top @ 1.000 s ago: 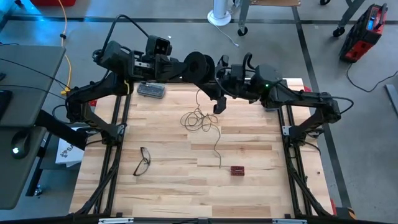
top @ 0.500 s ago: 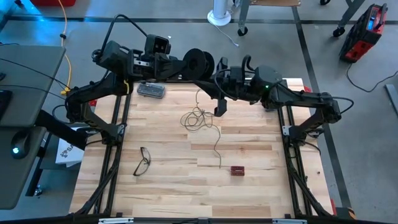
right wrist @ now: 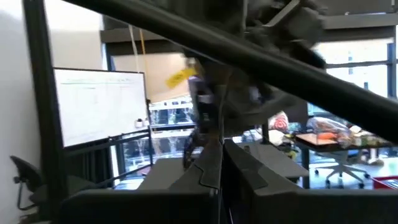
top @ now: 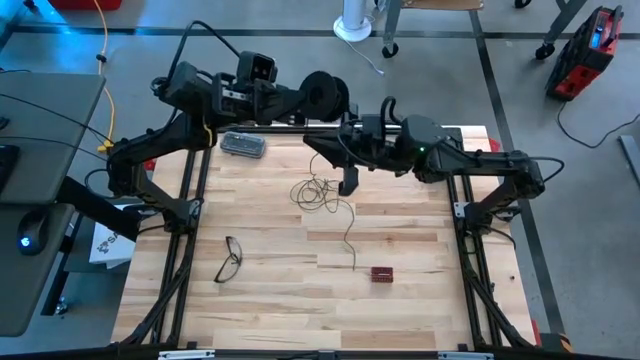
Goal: Coil cords
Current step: Coil the black wire into the spool
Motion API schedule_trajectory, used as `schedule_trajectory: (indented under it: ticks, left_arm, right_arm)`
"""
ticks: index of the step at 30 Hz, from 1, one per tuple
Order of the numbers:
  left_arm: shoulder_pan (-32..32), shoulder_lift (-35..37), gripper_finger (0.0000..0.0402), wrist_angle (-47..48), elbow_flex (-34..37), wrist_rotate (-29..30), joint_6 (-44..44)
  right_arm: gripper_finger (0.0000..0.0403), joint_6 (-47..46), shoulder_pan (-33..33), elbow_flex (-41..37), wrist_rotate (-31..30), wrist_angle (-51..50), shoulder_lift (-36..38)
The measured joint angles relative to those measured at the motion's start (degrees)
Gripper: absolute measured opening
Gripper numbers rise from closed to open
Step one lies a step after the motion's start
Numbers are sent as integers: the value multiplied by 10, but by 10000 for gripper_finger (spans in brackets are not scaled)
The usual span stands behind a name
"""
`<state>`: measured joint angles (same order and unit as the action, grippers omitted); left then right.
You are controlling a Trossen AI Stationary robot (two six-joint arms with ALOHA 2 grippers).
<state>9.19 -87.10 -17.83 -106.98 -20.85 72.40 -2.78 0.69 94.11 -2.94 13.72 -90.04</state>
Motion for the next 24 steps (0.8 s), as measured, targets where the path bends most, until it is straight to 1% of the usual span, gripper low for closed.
schedule_trajectory:
  ticks: [3, 8, 19, 24]
  left_arm:
    - [4, 0, 0, -2, 0, -3, 3]
    - [6, -4, 0, 4, 0, -31, 5]
    - [26, -4, 0, 16, 0, -41, 0]
    - [28, -7, 0, 17, 0, -41, 0]
  right_arm:
    - [1, 1, 9, 0, -1, 18, 1]
    - [1, -2, 25, 0, -3, 52, 12]
    - [0, -58, 36, 0, 2, 62, 2]
    - [0, -103, 36, 0, 37, 77, -20]
